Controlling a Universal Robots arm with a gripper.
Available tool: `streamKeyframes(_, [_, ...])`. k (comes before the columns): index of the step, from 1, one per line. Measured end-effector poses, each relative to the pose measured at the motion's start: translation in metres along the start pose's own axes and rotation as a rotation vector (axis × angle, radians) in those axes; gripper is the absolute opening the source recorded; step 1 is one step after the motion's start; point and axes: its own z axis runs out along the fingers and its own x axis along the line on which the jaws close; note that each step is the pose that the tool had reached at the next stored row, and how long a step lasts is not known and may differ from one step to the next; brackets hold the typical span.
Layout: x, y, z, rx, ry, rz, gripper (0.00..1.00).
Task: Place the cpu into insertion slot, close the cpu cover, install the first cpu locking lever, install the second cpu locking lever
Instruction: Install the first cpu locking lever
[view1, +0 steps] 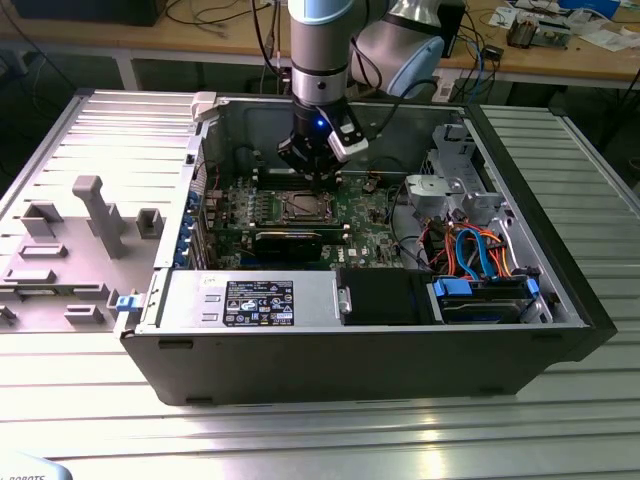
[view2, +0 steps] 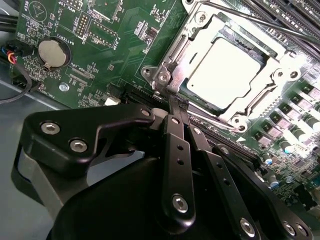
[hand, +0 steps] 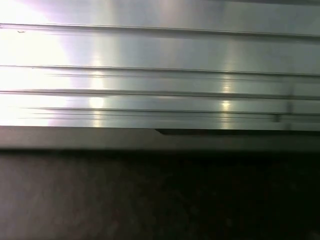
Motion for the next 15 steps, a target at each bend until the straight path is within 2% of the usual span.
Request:
streamKeyframes(5, [-0.0004, 0.0001, -0.0002, -0.0005, -0.0003, 0.0, 0.11])
streamKeyframes(15, [-0.0014, 0.0, 0.0005, 0.0095, 0.0002, 0.0, 0.11])
